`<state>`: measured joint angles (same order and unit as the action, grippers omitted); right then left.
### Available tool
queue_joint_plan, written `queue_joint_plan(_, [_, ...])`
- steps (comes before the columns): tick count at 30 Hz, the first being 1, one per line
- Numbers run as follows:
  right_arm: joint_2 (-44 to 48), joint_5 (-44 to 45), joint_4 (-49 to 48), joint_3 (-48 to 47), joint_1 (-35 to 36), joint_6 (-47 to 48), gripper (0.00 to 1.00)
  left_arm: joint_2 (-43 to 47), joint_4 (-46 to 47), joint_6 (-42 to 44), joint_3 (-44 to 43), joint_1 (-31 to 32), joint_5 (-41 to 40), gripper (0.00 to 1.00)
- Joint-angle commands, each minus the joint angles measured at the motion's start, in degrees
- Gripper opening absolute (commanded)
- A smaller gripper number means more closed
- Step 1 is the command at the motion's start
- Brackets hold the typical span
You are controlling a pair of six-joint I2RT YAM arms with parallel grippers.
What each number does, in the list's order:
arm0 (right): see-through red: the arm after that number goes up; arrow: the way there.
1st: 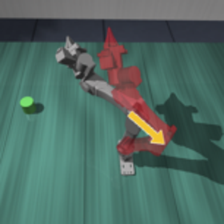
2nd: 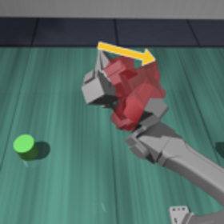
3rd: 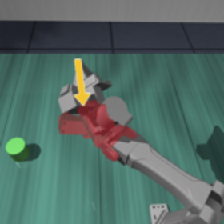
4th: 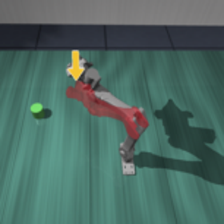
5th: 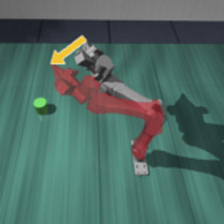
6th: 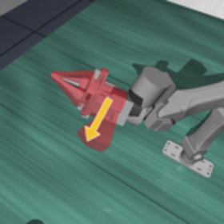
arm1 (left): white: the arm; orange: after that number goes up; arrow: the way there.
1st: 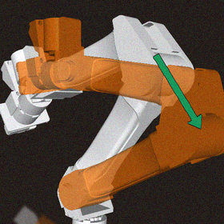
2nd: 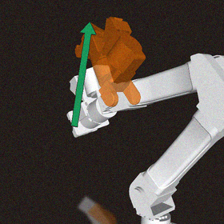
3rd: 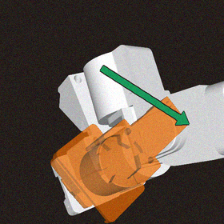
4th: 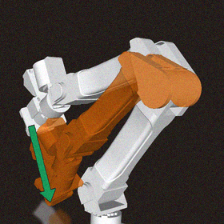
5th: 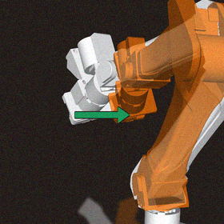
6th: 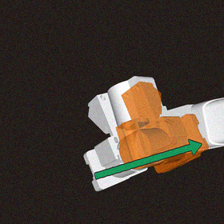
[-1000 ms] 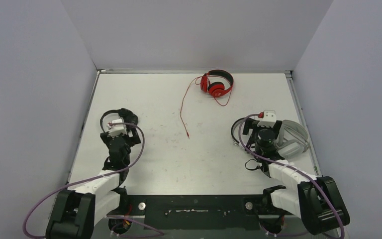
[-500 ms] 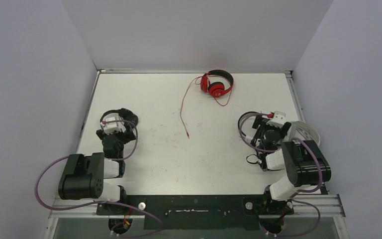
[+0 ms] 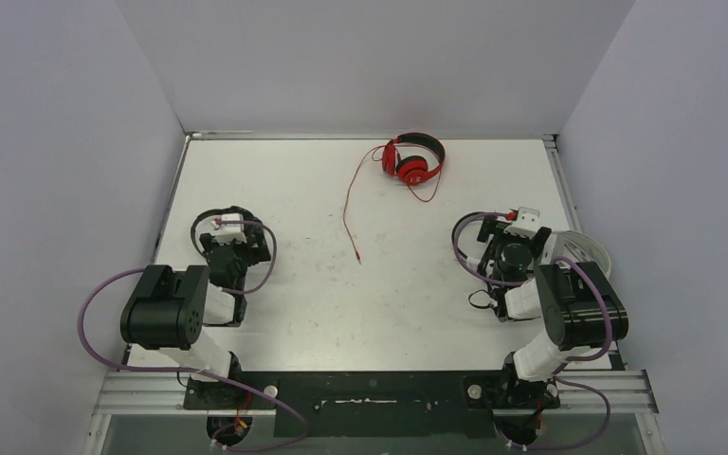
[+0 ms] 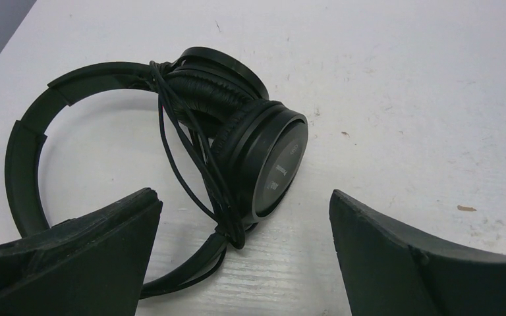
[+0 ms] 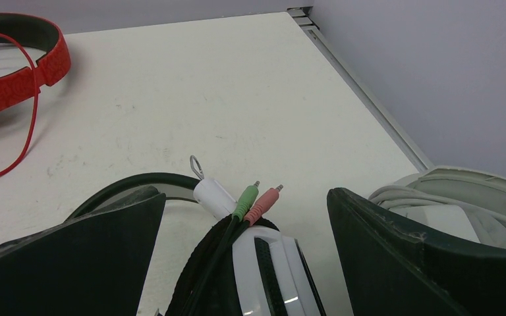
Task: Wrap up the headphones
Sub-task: Reset both arms
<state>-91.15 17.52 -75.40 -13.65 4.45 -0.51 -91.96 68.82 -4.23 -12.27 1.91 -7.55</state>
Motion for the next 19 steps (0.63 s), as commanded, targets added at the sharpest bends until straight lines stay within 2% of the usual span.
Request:
queue_joint_plan(1, [-1.1,-2.5,4.5,-0.3,-0.5,-1.2,1.0,-0.2,0.3,2.6,-2.0,0.5,1.3,0.97])
queue_joint_plan(19, [-1.1,-2.6,4.5,-0.3,-0.6,-1.2,1.0,-0.3,0.1,2.9,-2.2,1.2,0.0,0.97])
